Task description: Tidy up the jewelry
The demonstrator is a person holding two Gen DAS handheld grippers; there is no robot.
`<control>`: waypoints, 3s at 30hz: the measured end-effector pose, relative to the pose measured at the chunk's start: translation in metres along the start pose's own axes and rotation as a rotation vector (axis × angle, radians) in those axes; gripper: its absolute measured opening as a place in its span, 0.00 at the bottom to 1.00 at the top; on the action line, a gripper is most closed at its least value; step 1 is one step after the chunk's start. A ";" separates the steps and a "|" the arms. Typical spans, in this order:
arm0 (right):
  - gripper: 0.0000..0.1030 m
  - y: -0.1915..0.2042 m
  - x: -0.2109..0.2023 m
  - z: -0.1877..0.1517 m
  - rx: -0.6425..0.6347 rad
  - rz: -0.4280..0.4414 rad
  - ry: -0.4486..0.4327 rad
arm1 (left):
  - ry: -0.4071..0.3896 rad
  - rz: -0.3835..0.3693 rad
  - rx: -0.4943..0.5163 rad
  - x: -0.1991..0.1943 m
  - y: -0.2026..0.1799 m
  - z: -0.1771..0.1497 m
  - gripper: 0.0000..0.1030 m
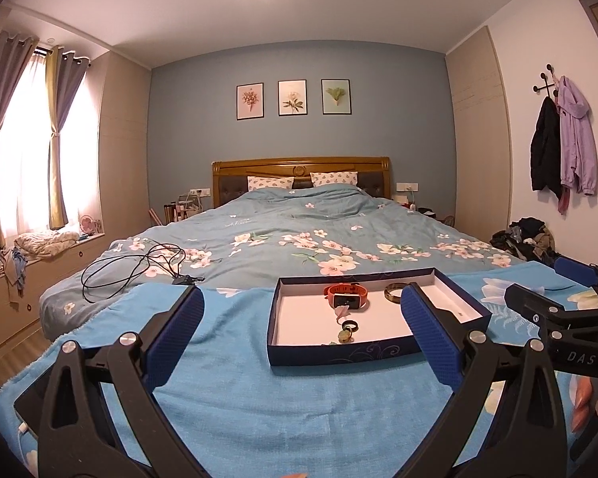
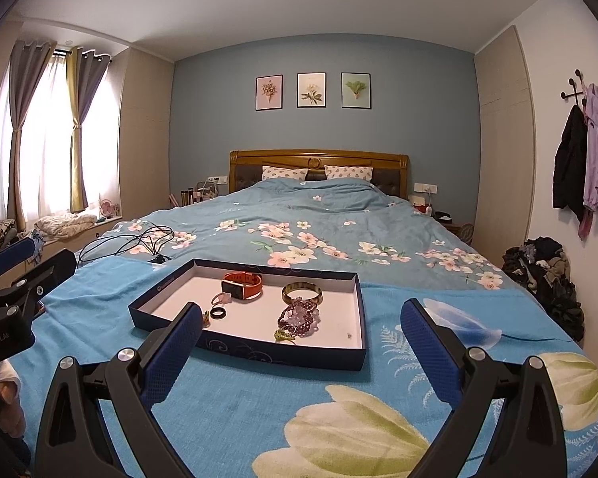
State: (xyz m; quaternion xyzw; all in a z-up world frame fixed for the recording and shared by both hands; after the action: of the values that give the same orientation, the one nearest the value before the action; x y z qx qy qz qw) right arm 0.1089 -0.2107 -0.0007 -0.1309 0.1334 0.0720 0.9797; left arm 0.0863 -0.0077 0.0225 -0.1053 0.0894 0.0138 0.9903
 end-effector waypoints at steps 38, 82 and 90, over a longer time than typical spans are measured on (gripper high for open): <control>0.93 -0.001 0.004 0.002 0.010 0.009 0.015 | 0.039 0.018 -0.011 0.011 0.007 -0.008 0.94; 0.93 0.004 0.008 -0.002 0.018 0.013 0.018 | 0.044 0.024 -0.007 0.012 0.007 -0.011 0.94; 0.93 0.003 0.007 -0.004 0.021 0.012 0.021 | 0.046 0.024 -0.007 0.013 0.007 -0.012 0.94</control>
State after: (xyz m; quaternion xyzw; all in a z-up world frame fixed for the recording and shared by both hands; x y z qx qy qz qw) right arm 0.1143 -0.2082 -0.0070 -0.1206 0.1454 0.0752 0.9791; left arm 0.0965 -0.0031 0.0074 -0.1082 0.1135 0.0236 0.9873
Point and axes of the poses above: each gripper's, at about its wrist camera, not at the fingertips, and x roughly the way its jaws point, y to its left, z to its top, the point moved 8 cm from there along x, roughly the way its jaws point, and after that the axes turned 14 degrees about -x, right-handed, at the moved point
